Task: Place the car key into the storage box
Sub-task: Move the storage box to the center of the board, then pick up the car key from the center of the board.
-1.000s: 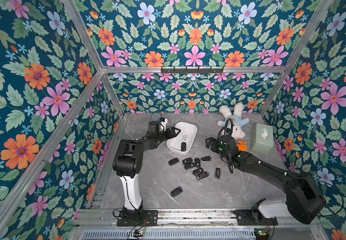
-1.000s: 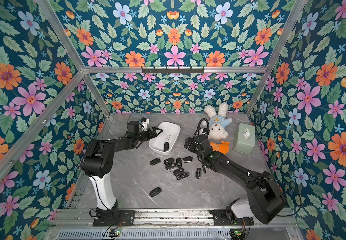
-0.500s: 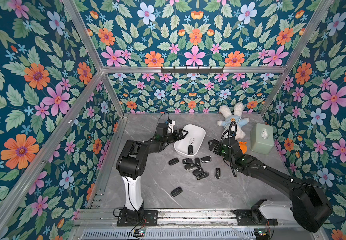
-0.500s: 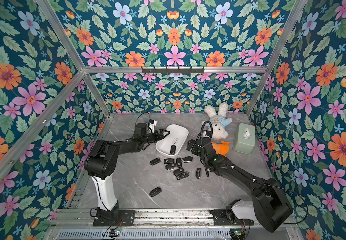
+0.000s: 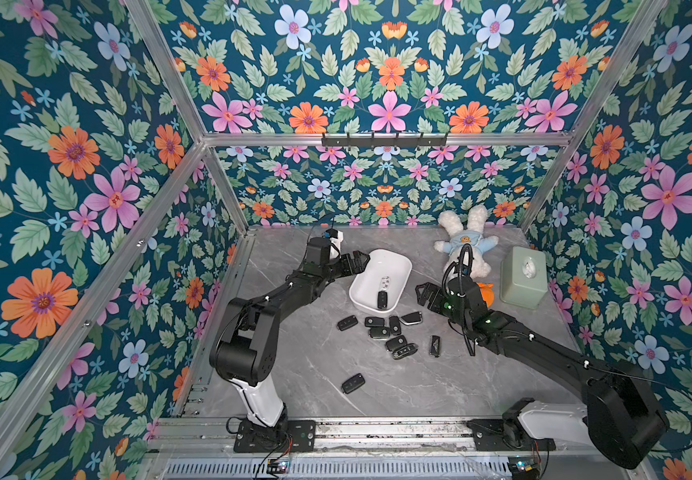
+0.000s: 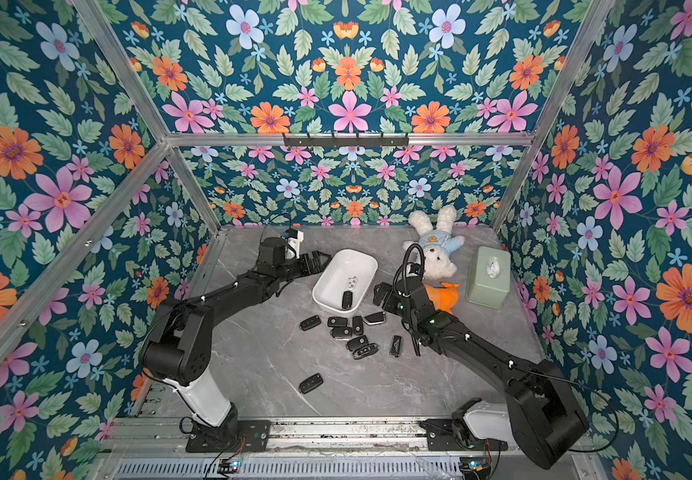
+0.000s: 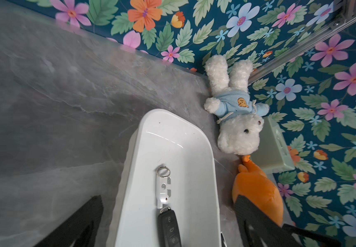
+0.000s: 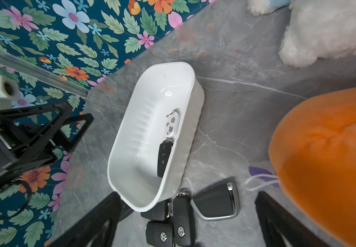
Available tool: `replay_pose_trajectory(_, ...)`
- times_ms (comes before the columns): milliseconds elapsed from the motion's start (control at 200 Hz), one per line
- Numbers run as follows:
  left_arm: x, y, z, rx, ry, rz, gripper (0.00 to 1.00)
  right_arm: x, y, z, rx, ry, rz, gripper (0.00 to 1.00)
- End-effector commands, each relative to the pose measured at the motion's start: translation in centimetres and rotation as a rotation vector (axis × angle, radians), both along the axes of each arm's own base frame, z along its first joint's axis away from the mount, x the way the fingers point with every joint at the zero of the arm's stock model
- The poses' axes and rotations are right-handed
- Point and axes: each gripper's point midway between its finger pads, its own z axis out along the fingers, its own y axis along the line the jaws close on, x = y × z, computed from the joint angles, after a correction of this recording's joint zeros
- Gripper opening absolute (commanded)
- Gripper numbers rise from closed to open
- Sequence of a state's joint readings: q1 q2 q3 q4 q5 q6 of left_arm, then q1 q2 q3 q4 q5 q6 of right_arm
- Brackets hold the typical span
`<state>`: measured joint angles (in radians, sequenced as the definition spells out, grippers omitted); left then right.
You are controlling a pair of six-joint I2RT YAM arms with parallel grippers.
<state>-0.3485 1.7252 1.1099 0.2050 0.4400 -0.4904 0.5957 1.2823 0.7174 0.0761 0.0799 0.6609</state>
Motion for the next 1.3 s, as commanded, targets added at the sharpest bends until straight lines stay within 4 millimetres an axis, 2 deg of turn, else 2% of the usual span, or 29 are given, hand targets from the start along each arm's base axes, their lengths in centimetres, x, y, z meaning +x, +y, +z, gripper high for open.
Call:
replay_pose_trajectory(0,-1.9,2.4,-1.9,0.245,0.035,-0.030,1.00,-0.1,1.1,0.4,0.017,-0.012,0.065,0.99)
replay_pose_trajectory(120,-4.0,3.6,-2.5,0.367,0.068,-0.094,1.00,-0.5,1.6,0.2,0.019,0.003,0.098,0.99)
replay_pose_trajectory(430,-10.0,5.9,-6.4,0.532,0.226,-0.200,1.00,-1.4,3.1,0.0,0.050,0.032,0.200,0.99)
replay_pose_trajectory(655,-13.3,6.3,-8.6,0.683,0.267,-0.284,1.00,-1.8,4.0,-0.8,0.079,0.054,0.237,0.99)
replay_pose_trajectory(765,-13.8,6.1,-9.3,0.738,0.263,-0.309,0.99,-1.8,4.4,-1.0,0.098,0.064,0.250,0.99)
replay_pose_trajectory(995,-13.4,4.9,-11.1,0.837,0.262,-0.353,0.94,-2.0,5.3,-1.0,0.146,0.078,0.278,0.99)
replay_pose_trajectory(1295,-13.4,3.6,-13.3,0.874,0.285,-0.425,0.89,-2.2,5.2,-1.4,0.144,0.098,0.276,0.99)
